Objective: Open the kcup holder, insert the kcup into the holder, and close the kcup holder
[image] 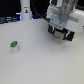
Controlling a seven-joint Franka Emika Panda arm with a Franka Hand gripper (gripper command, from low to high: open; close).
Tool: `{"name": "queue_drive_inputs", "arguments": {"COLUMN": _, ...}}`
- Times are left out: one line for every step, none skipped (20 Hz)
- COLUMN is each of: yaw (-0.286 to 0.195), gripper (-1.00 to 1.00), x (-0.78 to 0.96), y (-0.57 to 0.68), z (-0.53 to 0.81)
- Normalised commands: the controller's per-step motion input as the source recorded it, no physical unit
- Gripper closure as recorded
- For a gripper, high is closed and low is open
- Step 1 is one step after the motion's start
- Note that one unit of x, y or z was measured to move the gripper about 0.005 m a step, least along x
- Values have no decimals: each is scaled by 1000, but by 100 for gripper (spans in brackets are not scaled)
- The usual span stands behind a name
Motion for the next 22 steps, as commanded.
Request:
{"name": "queue_drive_inputs", "arguments": {"yaw": 0, "gripper": 100, "x": 123, "y": -37, "z": 0}}
{"name": "queue_drive_inputs", "arguments": {"yaw": 0, "gripper": 100, "x": 271, "y": -89, "z": 0}}
{"name": "queue_drive_inputs", "arguments": {"yaw": 0, "gripper": 100, "x": 383, "y": -217, "z": 49}}
{"name": "queue_drive_inputs", "arguments": {"yaw": 0, "gripper": 100, "x": 540, "y": -383, "z": 0}}
{"name": "queue_drive_inputs", "arguments": {"yaw": 2, "gripper": 100, "x": 580, "y": -429, "z": 9}}
{"name": "queue_drive_inputs", "arguments": {"yaw": 4, "gripper": 100, "x": 637, "y": -491, "z": 6}}
{"name": "queue_drive_inputs", "arguments": {"yaw": 10, "gripper": 100, "x": 689, "y": -526, "z": 0}}
{"name": "queue_drive_inputs", "arguments": {"yaw": 25, "gripper": 100, "x": 506, "y": -417, "z": 0}}
{"name": "queue_drive_inputs", "arguments": {"yaw": 0, "gripper": 100, "x": 0, "y": -57, "z": 0}}
{"name": "queue_drive_inputs", "arguments": {"yaw": -79, "gripper": 100, "x": 942, "y": -311, "z": 249}}
{"name": "queue_drive_inputs", "arguments": {"yaw": -80, "gripper": 100, "x": 940, "y": -313, "z": 256}}
{"name": "queue_drive_inputs", "arguments": {"yaw": -82, "gripper": 100, "x": 938, "y": -316, "z": 252}}
{"name": "queue_drive_inputs", "arguments": {"yaw": -81, "gripper": 100, "x": 936, "y": -319, "z": 250}}
{"name": "queue_drive_inputs", "arguments": {"yaw": -82, "gripper": 100, "x": 934, "y": -320, "z": 252}}
{"name": "queue_drive_inputs", "arguments": {"yaw": -83, "gripper": 100, "x": 932, "y": -321, "z": 254}}
{"name": "queue_drive_inputs", "arguments": {"yaw": -81, "gripper": 100, "x": 930, "y": -322, "z": 262}}
{"name": "queue_drive_inputs", "arguments": {"yaw": -90, "gripper": 100, "x": 917, "y": -319, "z": 266}}
{"name": "queue_drive_inputs", "arguments": {"yaw": -85, "gripper": 100, "x": 927, "y": -319, "z": 260}}
{"name": "queue_drive_inputs", "arguments": {"yaw": -84, "gripper": 100, "x": 923, "y": -323, "z": 257}}
{"name": "queue_drive_inputs", "arguments": {"yaw": -86, "gripper": 100, "x": 920, "y": -323, "z": 252}}
{"name": "queue_drive_inputs", "arguments": {"yaw": -87, "gripper": 100, "x": 918, "y": -324, "z": 248}}
{"name": "queue_drive_inputs", "arguments": {"yaw": -87, "gripper": 100, "x": 914, "y": -327, "z": 246}}
